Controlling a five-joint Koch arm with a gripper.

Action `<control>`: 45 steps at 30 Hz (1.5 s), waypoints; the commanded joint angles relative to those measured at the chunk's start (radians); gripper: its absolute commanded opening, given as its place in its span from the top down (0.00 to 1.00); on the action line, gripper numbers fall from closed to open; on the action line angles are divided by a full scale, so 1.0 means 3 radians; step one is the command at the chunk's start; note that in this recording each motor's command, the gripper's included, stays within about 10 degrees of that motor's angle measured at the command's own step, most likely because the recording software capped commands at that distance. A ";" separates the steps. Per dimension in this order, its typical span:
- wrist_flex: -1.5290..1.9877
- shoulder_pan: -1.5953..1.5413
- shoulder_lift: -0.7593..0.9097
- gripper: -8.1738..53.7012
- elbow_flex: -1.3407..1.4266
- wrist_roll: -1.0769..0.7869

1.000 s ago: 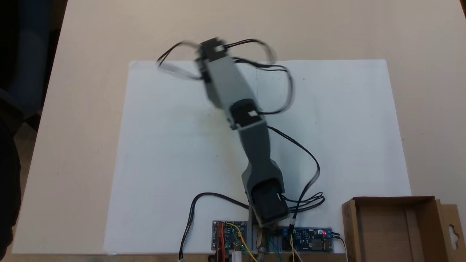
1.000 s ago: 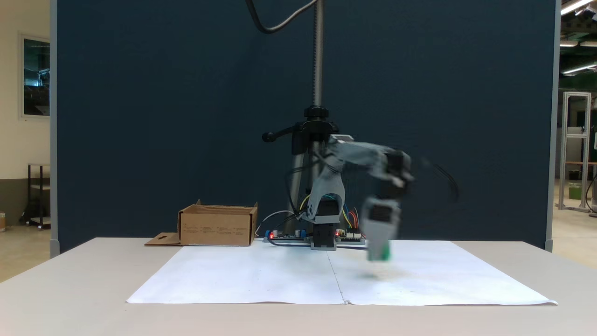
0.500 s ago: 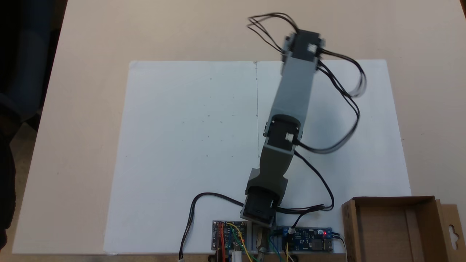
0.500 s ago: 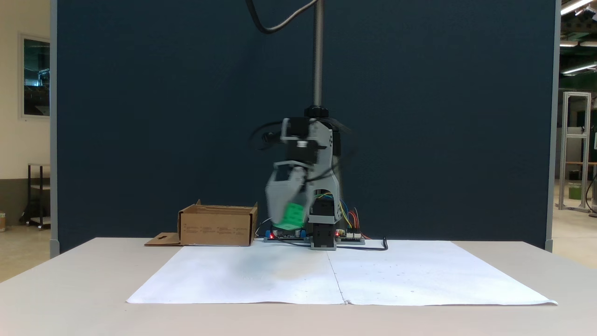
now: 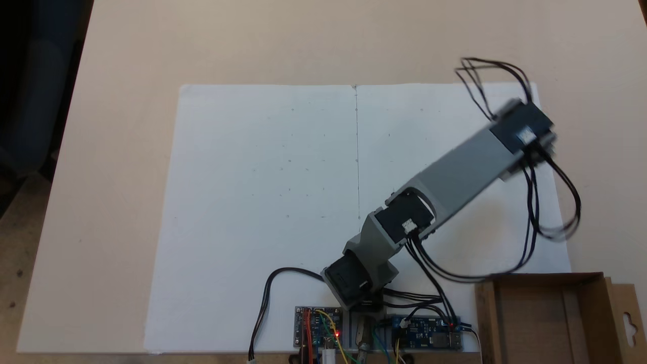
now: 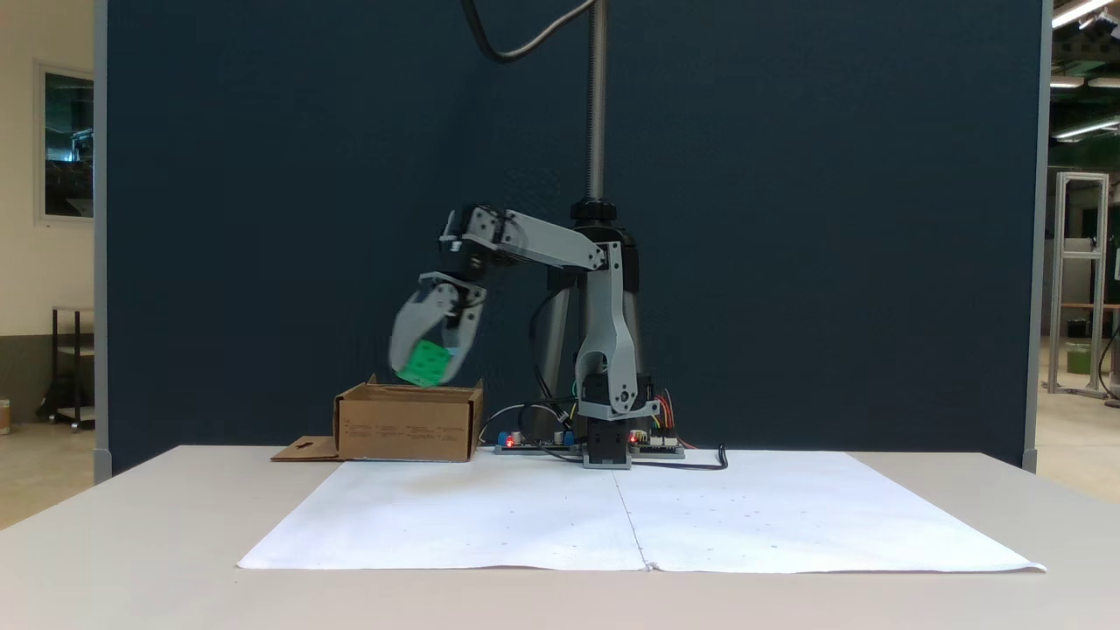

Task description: Grasp a green dice and put it in the bin.

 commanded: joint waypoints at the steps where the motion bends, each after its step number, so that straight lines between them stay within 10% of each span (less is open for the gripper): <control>1: -0.0123 0.0317 0.0179 0.67 -0.0077 -0.0501; 28: -0.0394 0.2644 -0.0179 0.67 -0.0072 -0.1810; 36: -0.0394 0.2700 -0.0394 0.27 -0.0046 -0.1815; 45: -0.0450 0.2669 -0.0389 0.23 -0.0051 -0.1810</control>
